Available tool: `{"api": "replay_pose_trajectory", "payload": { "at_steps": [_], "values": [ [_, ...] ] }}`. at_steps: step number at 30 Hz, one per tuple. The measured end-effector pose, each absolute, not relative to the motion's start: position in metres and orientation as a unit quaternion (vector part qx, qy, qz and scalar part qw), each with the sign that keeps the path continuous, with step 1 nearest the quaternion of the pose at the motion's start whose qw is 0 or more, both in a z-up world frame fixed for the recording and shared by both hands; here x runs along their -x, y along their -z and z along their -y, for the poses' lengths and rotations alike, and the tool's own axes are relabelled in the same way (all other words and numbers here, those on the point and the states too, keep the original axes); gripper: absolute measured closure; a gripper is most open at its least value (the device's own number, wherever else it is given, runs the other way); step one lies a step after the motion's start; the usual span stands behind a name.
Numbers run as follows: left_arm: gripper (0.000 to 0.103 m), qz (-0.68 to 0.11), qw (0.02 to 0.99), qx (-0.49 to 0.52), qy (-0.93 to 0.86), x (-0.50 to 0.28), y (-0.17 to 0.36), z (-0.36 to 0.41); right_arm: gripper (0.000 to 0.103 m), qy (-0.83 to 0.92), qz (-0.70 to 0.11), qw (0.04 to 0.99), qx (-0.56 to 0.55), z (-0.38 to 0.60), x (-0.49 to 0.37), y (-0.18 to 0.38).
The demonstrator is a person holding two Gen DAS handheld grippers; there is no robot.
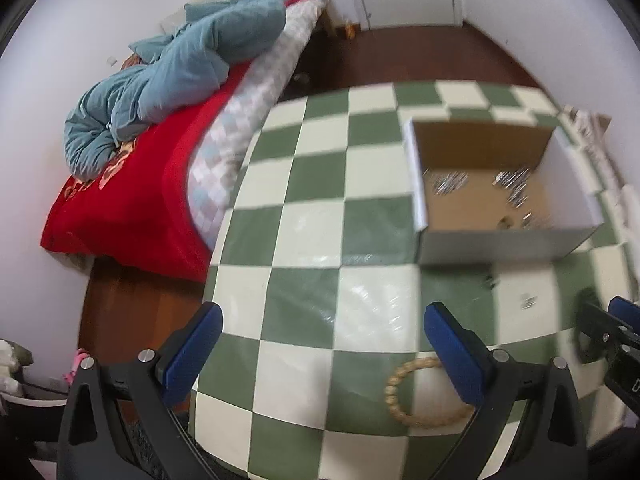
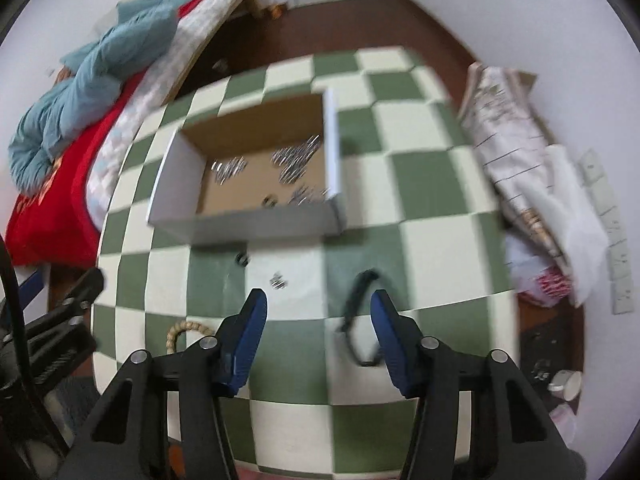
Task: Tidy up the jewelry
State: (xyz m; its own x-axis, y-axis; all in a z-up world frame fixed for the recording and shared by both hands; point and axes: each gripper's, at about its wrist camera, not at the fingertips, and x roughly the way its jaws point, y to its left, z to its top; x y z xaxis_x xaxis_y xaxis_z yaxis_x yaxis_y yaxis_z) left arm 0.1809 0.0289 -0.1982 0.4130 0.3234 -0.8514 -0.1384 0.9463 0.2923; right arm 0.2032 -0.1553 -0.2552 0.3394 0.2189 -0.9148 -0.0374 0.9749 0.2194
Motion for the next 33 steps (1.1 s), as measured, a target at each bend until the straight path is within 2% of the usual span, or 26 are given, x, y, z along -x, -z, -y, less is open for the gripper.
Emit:
{"api": "replay_pose_trajectory", "payload": {
  "at_steps": [5, 11, 14, 15, 18, 26, 33],
  "values": [
    [0.001, -0.545, 0.819, -0.087, -0.153, -0.189, 0.222, -0.047, 0.05, -0.095, -0.588, 0.8, -0.067, 0.125, -0.217, 0.289],
    [0.001, -0.552, 0.814, -0.081, -0.16, -0.193, 0.232, -0.061, 0.063, -0.103, -0.594, 0.797, -0.041, 0.099, -0.228, 0.315],
    [0.001, -0.555, 0.812, -0.077, -0.16, -0.194, 0.235, -0.063, 0.081, -0.1, -0.59, 0.801, -0.008, 0.088, -0.229, 0.315],
    [0.001, -0.556, 0.812, -0.076, -0.16, -0.194, 0.236, -0.063, 0.092, -0.099, -0.588, 0.803, 0.005, 0.086, -0.229, 0.316],
    [0.001, -0.557, 0.812, -0.076, -0.154, -0.194, 0.237, -0.061, 0.103, -0.098, -0.583, 0.806, 0.026, 0.084, -0.225, 0.316],
    [0.001, -0.563, 0.817, -0.06, -0.108, -0.198, 0.233, -0.036, 0.103, -0.091, -0.547, 0.831, -0.025, 0.117, -0.214, 0.279],
    [0.001, -0.574, 0.817, -0.055, -0.027, -0.209, 0.238, 0.019, 0.103, -0.058, -0.526, 0.847, -0.05, 0.158, -0.219, 0.25]
  ]
}}
